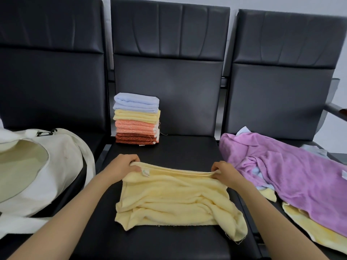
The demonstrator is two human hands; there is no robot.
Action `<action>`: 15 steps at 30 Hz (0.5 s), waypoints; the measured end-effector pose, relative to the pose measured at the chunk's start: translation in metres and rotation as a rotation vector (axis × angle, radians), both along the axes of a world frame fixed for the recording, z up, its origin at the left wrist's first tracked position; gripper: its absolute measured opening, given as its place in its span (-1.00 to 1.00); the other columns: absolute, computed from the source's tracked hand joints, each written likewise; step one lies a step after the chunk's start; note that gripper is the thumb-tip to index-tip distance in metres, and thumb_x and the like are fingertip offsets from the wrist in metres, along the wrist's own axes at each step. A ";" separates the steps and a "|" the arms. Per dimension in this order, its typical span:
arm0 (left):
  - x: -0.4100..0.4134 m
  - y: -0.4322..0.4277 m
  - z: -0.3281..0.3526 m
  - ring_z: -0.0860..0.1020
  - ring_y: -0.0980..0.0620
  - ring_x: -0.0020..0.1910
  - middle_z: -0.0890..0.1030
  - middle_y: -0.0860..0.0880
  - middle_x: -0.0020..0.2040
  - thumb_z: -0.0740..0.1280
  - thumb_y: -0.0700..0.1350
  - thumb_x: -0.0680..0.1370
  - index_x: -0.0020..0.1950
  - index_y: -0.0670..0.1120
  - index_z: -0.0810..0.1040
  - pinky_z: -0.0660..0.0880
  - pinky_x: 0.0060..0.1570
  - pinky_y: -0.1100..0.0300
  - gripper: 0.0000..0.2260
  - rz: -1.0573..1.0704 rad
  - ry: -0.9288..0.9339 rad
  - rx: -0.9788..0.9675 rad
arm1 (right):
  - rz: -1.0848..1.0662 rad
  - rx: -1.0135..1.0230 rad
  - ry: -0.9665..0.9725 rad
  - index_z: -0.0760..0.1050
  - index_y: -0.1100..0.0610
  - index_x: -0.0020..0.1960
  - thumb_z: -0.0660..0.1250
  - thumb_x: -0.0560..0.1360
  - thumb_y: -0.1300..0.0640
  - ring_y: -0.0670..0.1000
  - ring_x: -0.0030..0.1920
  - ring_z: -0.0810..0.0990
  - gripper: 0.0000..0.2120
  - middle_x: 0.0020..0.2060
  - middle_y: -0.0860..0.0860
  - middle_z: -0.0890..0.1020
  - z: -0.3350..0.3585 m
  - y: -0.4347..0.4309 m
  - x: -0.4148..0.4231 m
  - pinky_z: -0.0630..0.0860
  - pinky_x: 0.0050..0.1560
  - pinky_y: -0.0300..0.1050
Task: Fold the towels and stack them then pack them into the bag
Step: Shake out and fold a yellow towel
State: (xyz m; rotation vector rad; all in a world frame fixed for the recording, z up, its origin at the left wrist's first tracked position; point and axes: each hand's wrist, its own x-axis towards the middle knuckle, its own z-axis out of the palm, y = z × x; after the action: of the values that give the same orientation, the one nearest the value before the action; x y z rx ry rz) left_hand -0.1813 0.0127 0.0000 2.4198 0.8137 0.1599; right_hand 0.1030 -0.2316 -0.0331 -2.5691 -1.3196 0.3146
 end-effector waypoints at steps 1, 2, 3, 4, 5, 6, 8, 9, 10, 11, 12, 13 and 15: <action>-0.004 0.000 0.003 0.55 0.06 -0.15 0.59 0.05 -0.17 0.40 -0.07 0.49 -0.16 0.09 0.54 0.48 -0.17 0.11 -0.92 -0.016 0.032 0.015 | 0.019 -0.010 -0.024 0.54 0.08 -0.01 0.32 0.50 0.18 -0.01 -0.09 0.45 -0.91 -0.07 -0.02 0.46 0.003 -0.002 -0.002 0.28 -0.18 -0.24; -0.009 0.000 0.006 0.56 0.07 -0.13 0.60 0.05 -0.15 0.40 -0.08 0.49 -0.17 0.12 0.53 0.50 -0.13 0.09 -0.90 -0.033 0.067 0.028 | 0.036 -0.024 -0.050 0.56 0.13 0.05 0.31 0.50 0.19 0.00 -0.08 0.45 -0.86 -0.06 -0.02 0.43 0.007 -0.004 -0.004 0.27 -0.16 -0.23; -0.013 0.000 0.010 0.56 0.07 -0.12 0.60 0.05 -0.14 0.41 -0.08 0.48 -0.17 0.14 0.52 0.51 -0.11 0.08 -0.88 -0.050 0.095 0.036 | 0.052 -0.026 -0.073 0.57 0.16 0.09 0.30 0.51 0.20 0.00 -0.07 0.45 -0.82 -0.06 -0.01 0.42 0.012 -0.006 -0.005 0.27 -0.15 -0.23; -0.017 -0.002 0.015 0.56 0.08 -0.12 0.60 0.05 -0.14 0.42 -0.08 0.47 -0.17 0.14 0.52 0.52 -0.10 0.07 -0.87 -0.063 0.112 0.044 | 0.062 -0.013 -0.098 0.57 0.17 0.11 0.28 0.52 0.21 -0.01 -0.08 0.44 -0.81 -0.05 0.00 0.43 0.020 -0.009 -0.008 0.28 -0.14 -0.22; -0.021 -0.004 0.021 0.57 0.09 -0.13 0.61 0.05 -0.14 0.43 -0.08 0.46 -0.16 0.13 0.54 0.53 -0.09 0.07 -0.88 -0.072 0.111 0.048 | 0.066 0.014 -0.122 0.57 0.19 0.10 0.27 0.53 0.22 -0.03 -0.09 0.41 -0.81 -0.04 0.03 0.45 0.028 -0.013 -0.009 0.28 -0.13 -0.22; -0.024 -0.007 0.029 0.58 0.11 -0.14 0.62 0.06 -0.15 0.45 -0.07 0.45 -0.16 0.10 0.55 0.55 -0.07 0.07 -0.90 -0.077 0.098 0.054 | 0.058 0.051 -0.132 0.58 0.19 0.07 0.27 0.53 0.23 -0.04 -0.09 0.40 -0.83 -0.03 0.05 0.49 0.038 -0.017 -0.010 0.30 -0.13 -0.20; -0.029 -0.011 0.044 0.58 0.12 -0.16 0.63 0.08 -0.19 0.45 -0.05 0.46 -0.17 0.07 0.57 0.54 -0.09 0.09 -0.92 -0.086 0.052 0.085 | 0.050 0.120 -0.146 0.57 0.14 -0.02 0.28 0.52 0.22 -0.02 -0.07 0.44 -0.89 -0.04 0.04 0.53 0.058 -0.024 -0.011 0.37 -0.09 -0.14; -0.030 -0.014 0.053 0.58 0.12 -0.17 0.62 0.08 -0.20 0.44 -0.04 0.48 -0.19 0.07 0.57 0.51 -0.13 0.11 -0.92 -0.089 0.030 0.112 | 0.052 0.147 -0.161 0.56 0.12 -0.06 0.29 0.52 0.21 0.02 -0.06 0.49 -0.92 -0.08 0.02 0.52 0.068 -0.028 -0.012 0.40 -0.07 -0.11; -0.031 -0.017 0.062 0.56 0.11 -0.17 0.60 0.10 -0.20 0.41 -0.03 0.50 -0.20 0.09 0.56 0.49 -0.17 0.15 -0.90 -0.095 0.008 0.145 | 0.052 0.163 -0.187 0.55 0.13 -0.07 0.28 0.53 0.20 0.05 -0.03 0.52 -0.92 -0.11 0.00 0.50 0.080 -0.031 -0.013 0.40 -0.08 -0.09; -0.030 -0.020 0.071 0.55 0.11 -0.17 0.59 0.11 -0.20 0.37 -0.03 0.54 -0.21 0.11 0.53 0.45 -0.21 0.20 -0.87 -0.101 -0.010 0.182 | 0.042 0.176 -0.225 0.56 0.15 -0.05 0.27 0.54 0.19 0.06 0.00 0.54 -0.90 -0.11 -0.02 0.49 0.090 -0.034 -0.014 0.39 -0.11 -0.08; -0.030 -0.025 0.080 0.54 0.13 -0.16 0.56 0.14 -0.19 0.32 -0.03 0.57 -0.21 0.14 0.49 0.40 -0.22 0.25 -0.84 -0.105 -0.032 0.220 | 0.012 0.175 -0.262 0.56 0.16 -0.02 0.24 0.56 0.16 0.07 0.04 0.54 -0.87 -0.09 -0.01 0.50 0.101 -0.037 -0.017 0.37 -0.14 -0.07; -0.028 -0.030 0.089 0.51 0.16 -0.16 0.53 0.18 -0.18 0.26 -0.04 0.60 -0.19 0.15 0.45 0.36 -0.22 0.29 -0.82 -0.100 -0.063 0.245 | -0.032 0.167 -0.296 0.55 0.16 0.04 0.21 0.59 0.13 0.08 0.06 0.54 -0.83 -0.04 0.01 0.52 0.112 -0.039 -0.019 0.33 -0.17 -0.08; -0.024 -0.041 0.106 0.46 0.19 -0.15 0.48 0.20 -0.14 0.15 -0.07 0.65 -0.12 0.14 0.39 0.32 -0.20 0.31 -0.83 -0.071 -0.169 0.232 | -0.112 0.216 -0.331 0.51 0.15 0.11 0.17 0.62 0.10 0.13 0.07 0.54 -0.80 0.01 0.04 0.56 0.135 -0.044 -0.026 0.31 -0.17 -0.09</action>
State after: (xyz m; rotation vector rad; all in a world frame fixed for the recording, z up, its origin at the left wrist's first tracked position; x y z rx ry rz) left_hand -0.2051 -0.0287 0.1060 2.6034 0.6632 0.4474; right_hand 0.0773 -0.2752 0.1015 -2.5689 -1.2238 -0.2714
